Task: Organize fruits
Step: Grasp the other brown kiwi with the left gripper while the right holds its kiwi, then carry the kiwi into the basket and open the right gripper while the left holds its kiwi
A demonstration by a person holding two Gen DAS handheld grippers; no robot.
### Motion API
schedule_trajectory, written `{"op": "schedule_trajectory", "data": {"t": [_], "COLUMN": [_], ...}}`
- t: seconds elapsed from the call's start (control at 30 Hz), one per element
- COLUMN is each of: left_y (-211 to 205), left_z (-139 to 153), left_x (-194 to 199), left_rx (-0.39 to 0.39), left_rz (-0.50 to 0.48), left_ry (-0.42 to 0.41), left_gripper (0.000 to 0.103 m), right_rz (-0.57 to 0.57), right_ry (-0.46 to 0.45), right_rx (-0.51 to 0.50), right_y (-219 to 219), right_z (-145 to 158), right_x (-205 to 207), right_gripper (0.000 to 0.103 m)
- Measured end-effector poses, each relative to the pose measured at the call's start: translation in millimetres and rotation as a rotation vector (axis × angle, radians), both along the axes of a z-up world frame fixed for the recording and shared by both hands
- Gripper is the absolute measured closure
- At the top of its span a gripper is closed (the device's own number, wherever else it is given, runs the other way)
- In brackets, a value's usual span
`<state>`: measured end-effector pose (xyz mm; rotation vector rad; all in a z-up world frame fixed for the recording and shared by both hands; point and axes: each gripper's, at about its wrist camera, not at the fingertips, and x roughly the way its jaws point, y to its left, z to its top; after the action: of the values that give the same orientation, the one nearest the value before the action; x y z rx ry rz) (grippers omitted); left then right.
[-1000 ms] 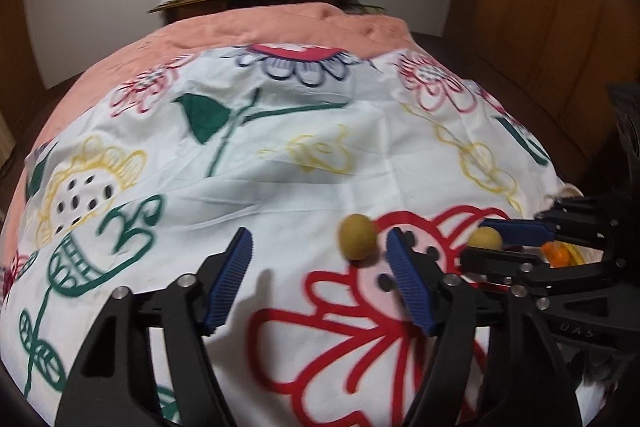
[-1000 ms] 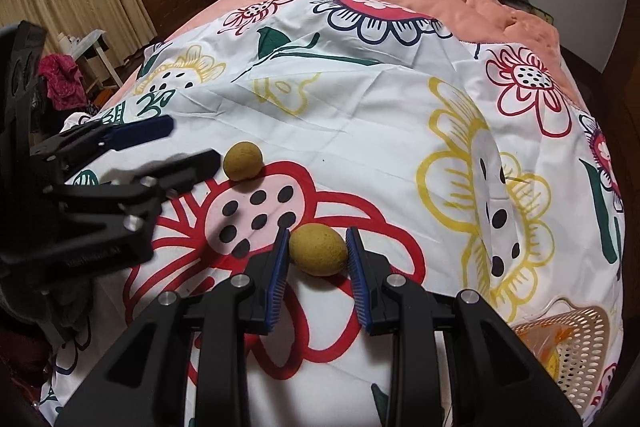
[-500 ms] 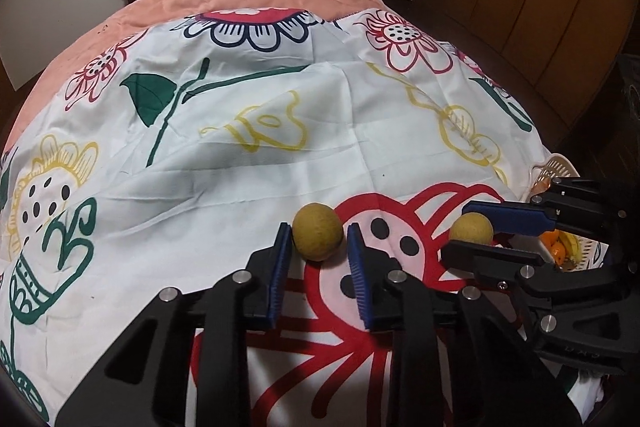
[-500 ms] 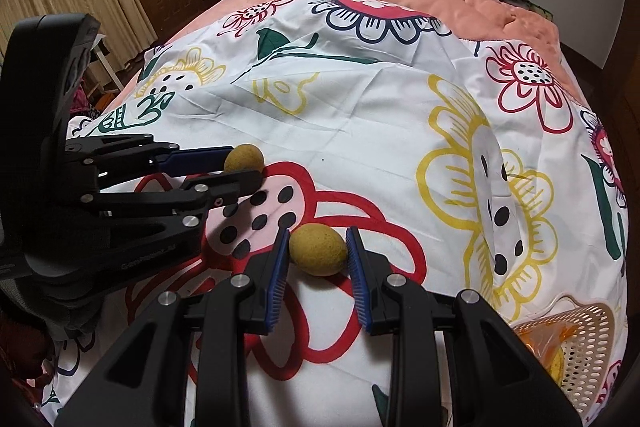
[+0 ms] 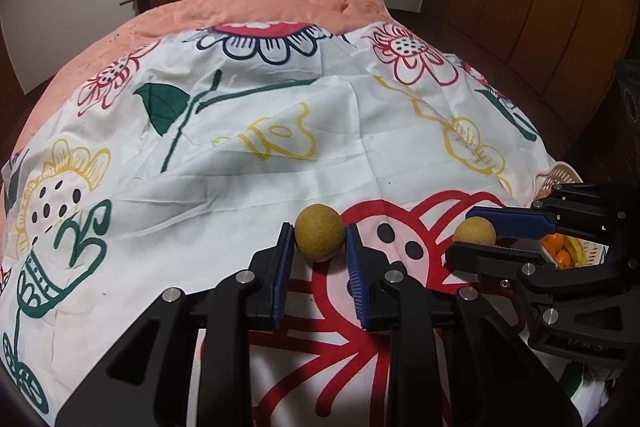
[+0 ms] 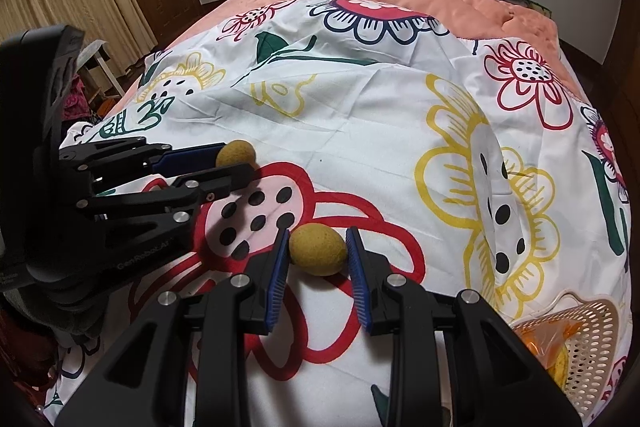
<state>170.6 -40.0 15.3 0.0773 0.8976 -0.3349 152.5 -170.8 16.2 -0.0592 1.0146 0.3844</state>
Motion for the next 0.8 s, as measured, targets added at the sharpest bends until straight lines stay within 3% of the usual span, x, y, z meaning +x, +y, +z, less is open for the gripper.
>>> {"op": "schedule_trajectory", "data": {"t": [0.8], "left_y": [3.1], "left_z": [8.1], "left_x": [-9.5], "left_rx": [0.014], "left_rz": [0.047], "left_ry": [-0.055], "left_gripper": [0.076], "right_rz": [-0.063], "right_ry": [-0.023], "right_rx": [0.085], "right_y": [-22.1], "right_z": [16.3], "right_x": [-18.0], "right_gripper": [0.074]}}
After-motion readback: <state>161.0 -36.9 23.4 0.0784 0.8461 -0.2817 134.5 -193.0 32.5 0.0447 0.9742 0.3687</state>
